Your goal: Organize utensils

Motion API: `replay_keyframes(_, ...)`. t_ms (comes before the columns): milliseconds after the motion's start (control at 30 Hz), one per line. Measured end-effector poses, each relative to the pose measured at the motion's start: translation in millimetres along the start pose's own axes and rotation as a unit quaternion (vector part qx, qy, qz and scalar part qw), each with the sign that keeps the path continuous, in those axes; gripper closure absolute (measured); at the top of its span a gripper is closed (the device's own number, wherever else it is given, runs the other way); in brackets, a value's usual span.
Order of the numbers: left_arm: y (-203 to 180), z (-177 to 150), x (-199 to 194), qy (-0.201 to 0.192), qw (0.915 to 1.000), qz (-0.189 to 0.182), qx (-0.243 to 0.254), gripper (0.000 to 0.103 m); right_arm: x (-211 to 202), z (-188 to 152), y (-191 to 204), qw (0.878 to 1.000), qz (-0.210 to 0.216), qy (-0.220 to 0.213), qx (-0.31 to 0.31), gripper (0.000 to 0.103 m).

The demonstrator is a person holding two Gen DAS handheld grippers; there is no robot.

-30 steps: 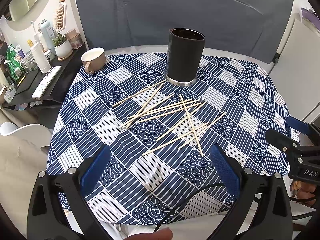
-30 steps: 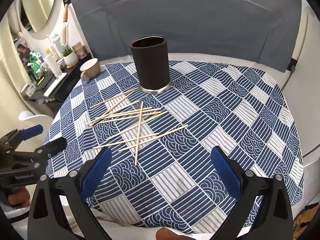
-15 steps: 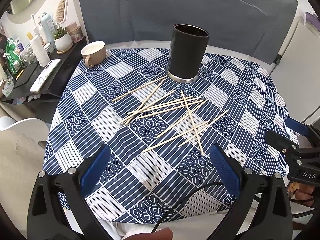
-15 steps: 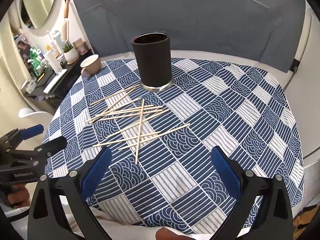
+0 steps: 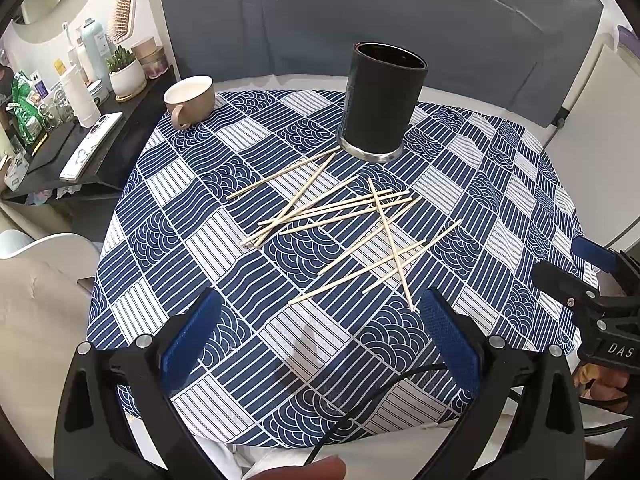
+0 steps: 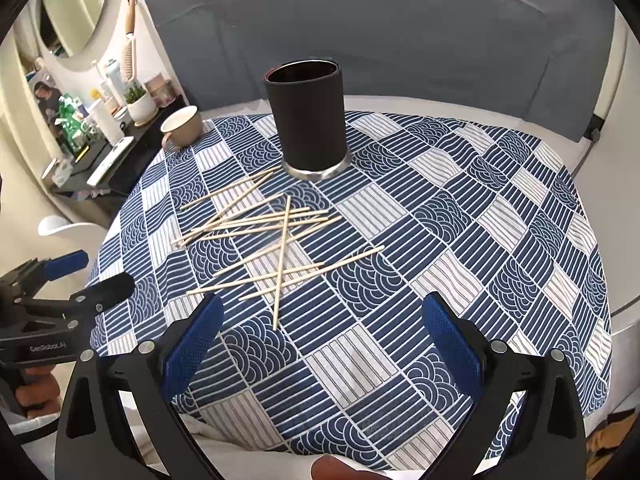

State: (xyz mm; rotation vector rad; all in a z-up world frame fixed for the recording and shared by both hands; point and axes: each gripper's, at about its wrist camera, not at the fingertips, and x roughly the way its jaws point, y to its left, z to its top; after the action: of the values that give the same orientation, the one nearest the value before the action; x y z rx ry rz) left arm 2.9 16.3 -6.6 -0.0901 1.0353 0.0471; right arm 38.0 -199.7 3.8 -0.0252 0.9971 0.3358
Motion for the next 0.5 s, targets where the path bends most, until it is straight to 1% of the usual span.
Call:
replay_keyframes(333,6,6,9,0.011,0.9999,-0.004,0.004,0.006,12,3,0,1.0,0.003,0.016,0.013,0.008)
replay_keyframes(500,17,14,16,0.021,0.9997,-0.01,0.002,0.006,20,6,3,0.999,0.0,0.029,0.017,0.008)
